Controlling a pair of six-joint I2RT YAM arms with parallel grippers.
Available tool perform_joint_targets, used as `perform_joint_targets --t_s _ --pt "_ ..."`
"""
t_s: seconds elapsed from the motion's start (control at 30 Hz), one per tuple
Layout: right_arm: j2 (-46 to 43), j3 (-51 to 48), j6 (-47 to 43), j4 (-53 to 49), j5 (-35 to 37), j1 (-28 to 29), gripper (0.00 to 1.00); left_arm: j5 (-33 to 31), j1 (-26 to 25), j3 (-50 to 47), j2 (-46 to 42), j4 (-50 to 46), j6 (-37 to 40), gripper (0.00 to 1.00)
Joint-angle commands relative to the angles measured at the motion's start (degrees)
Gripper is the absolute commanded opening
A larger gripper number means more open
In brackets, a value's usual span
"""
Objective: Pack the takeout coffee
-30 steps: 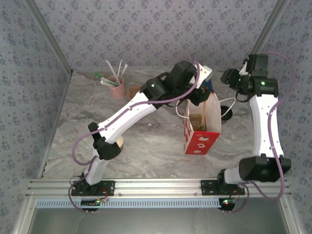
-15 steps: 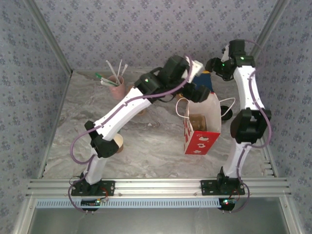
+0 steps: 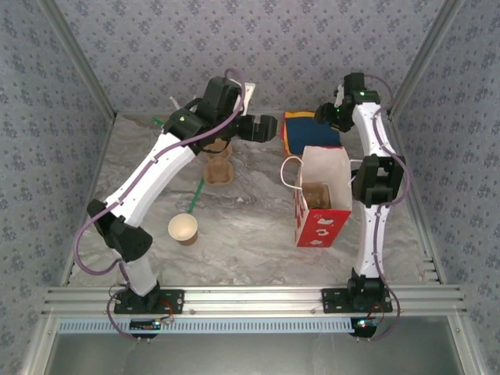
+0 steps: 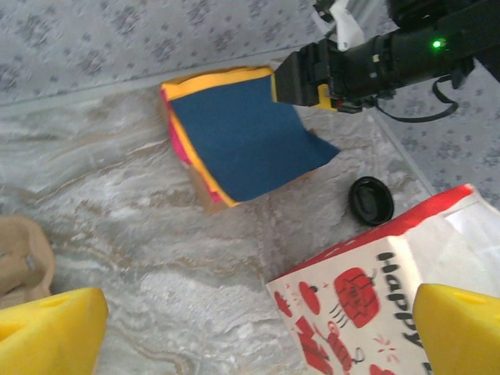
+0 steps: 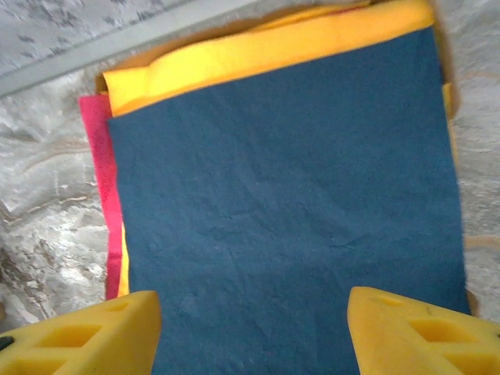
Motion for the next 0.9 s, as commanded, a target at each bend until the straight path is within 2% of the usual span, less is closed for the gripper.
perform_joint_targets --t_s 0.0,0.3,0.87 --pt "3.3 3.4 -2.0 -1.8 1.0 1.6 0.67 0.5 0.8 -2.1 -2.7 2.8 -2.3 1.00" --pt "7.3 5.1 -2.6 -1.5 1.7 2.7 0.68 0.8 2.2 -8.3 -5.2 3.9 -3.5 1.00" --pt "8.1 2.2 -2.8 -1.1 2.7 4.1 0.71 1.7 2.2 -8.5 -4.9 3.3 -4.0 1.00"
